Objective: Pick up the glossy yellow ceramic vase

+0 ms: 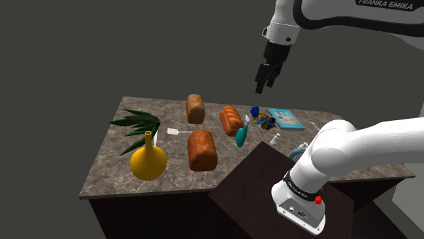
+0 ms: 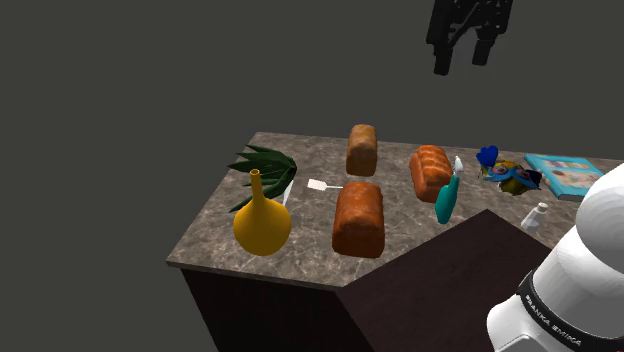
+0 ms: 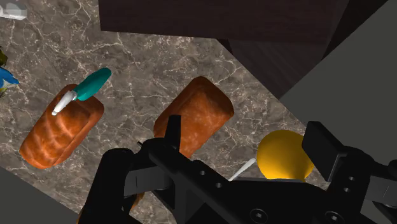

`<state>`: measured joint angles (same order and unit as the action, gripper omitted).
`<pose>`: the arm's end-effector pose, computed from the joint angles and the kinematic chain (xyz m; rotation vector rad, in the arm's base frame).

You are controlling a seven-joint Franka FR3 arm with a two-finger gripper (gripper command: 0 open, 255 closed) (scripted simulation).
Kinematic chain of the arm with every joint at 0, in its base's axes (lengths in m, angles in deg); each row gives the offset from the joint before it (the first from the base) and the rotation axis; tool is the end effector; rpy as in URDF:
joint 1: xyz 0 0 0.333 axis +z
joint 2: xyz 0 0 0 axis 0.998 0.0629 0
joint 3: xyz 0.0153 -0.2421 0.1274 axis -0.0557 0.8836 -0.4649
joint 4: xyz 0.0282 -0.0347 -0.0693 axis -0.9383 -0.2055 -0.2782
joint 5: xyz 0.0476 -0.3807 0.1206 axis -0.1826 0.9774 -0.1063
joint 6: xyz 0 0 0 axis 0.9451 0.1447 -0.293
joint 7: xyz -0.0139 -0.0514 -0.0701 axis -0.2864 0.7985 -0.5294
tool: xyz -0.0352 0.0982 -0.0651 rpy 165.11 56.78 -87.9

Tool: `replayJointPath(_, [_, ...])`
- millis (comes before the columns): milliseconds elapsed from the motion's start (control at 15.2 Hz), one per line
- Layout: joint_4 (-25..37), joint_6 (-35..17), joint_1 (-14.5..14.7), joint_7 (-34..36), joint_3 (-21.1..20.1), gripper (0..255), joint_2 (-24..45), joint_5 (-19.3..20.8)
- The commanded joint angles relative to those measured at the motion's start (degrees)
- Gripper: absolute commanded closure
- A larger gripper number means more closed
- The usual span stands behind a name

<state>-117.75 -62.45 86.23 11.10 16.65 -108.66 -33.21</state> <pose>0.3355 0.0091 0.5074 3.1144 0.0136 -0.1164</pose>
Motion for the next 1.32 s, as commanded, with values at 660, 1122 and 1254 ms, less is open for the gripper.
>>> replayJointPath(660, [3.0, -15.2, 2.5, 3.5, -5.2, 0, 19.5, -2.6])
replayJointPath(1122, [9.5, -23.1, 3.7, 6.3, -8.5, 0, 34.9, -2.2])
replayJointPath(1254, [12.0, -24.8, 4.1, 7.2, -9.3, 0, 39.3, -1.7])
